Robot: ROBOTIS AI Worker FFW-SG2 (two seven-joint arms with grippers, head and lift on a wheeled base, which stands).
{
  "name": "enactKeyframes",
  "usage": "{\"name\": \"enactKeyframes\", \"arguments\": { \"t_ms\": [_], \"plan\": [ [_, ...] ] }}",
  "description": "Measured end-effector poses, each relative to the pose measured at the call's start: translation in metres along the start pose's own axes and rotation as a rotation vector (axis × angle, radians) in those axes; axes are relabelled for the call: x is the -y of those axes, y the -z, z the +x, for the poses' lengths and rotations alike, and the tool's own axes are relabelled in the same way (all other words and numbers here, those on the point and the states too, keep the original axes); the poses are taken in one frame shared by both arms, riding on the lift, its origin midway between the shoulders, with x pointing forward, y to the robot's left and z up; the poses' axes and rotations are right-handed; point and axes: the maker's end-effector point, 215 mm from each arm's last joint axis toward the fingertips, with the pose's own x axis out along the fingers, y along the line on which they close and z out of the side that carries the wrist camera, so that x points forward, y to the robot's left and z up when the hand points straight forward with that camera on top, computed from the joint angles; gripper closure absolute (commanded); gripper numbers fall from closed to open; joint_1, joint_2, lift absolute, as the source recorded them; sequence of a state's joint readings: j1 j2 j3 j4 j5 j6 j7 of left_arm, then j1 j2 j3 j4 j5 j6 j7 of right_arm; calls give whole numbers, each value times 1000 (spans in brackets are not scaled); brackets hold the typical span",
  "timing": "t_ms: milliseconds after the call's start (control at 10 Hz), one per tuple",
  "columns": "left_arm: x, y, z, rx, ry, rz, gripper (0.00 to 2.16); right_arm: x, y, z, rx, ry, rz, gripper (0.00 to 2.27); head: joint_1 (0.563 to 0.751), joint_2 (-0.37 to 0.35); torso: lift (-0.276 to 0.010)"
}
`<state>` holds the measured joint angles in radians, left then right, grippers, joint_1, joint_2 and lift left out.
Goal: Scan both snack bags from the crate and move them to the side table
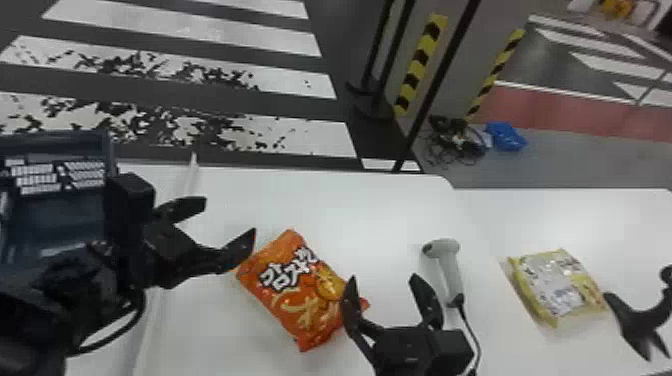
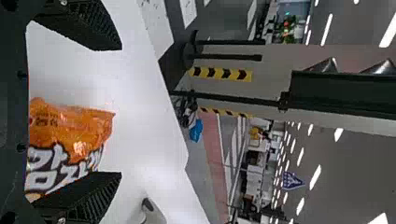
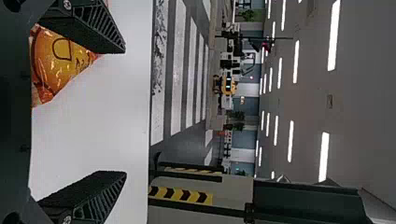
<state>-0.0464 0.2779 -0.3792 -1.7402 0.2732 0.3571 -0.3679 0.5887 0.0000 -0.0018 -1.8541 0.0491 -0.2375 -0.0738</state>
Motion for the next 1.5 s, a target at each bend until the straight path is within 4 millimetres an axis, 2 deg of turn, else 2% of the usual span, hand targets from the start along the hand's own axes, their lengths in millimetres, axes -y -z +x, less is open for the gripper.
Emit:
{"name": "enactKeyframes", "arguments": {
  "t_ms": [200, 400, 700, 1000, 1200, 1500],
  "plan": [
    [-29, -34, -50, 92, -114, 61, 39, -4, -5, 4, 11, -5, 4, 63, 695, -216, -99],
    [-51, -47, -98, 148, -219, 74, 39, -8, -13, 8, 24, -11, 9, 60, 695, -147, -99],
    [-82, -32, -150, 167, -359, 30, 39, -10, -25, 17, 11, -21, 45, 39, 695, -77, -99],
    [-96, -12, -191, 165, -457, -4, 39, -8, -21, 30, -94, -36, 104, 60, 695, -20, -99],
    [-99, 4, -208, 146, -479, -39, 39, -5, -1, 35, -219, -62, 182, 53, 695, -6, -99],
    [-104, 16, -234, 137, -512, -74, 39, -2, 36, 32, -423, -107, 288, 53, 695, 21, -99]
  ]
}}
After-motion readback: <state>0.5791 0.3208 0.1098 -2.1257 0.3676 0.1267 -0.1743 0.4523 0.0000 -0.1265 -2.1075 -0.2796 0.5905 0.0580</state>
